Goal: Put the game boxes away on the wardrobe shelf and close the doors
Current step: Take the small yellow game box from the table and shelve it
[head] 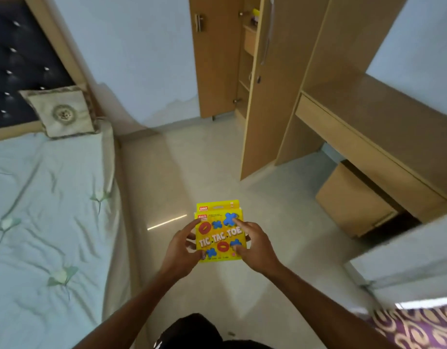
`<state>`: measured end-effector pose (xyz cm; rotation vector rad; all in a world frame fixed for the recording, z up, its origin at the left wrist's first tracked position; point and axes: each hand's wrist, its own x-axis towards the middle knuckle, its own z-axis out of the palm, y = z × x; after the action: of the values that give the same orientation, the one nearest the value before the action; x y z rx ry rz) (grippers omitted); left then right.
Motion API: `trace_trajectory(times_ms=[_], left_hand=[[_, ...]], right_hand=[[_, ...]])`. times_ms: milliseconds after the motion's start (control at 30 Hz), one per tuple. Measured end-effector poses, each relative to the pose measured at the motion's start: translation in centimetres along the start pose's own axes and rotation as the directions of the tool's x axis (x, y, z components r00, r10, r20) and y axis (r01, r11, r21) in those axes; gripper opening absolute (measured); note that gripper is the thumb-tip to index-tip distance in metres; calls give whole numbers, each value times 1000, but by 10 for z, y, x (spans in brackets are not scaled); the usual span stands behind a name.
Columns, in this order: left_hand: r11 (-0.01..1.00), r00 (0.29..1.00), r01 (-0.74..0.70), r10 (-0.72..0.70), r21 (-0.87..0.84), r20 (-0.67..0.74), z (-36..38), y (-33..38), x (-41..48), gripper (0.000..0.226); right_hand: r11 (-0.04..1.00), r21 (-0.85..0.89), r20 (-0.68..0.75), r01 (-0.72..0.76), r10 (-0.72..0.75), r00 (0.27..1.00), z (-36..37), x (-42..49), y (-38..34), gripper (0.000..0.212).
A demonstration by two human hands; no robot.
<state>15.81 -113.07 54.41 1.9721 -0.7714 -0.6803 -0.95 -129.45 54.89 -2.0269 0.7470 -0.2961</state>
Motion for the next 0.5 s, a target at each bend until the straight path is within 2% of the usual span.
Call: trace_trajectory(times_ms=[267, 500], left_hand=[[1000, 997, 12, -12, -4, -73, -50, 13, 183, 86], [1000, 998, 0, 0, 9, -60, -113, 32, 352, 84]], right_hand=[[999, -10, 38, 35, -35, 999, -10, 204, -20, 74], [1000, 5, 20, 25, -25, 999, -11, 379, -54, 74]])
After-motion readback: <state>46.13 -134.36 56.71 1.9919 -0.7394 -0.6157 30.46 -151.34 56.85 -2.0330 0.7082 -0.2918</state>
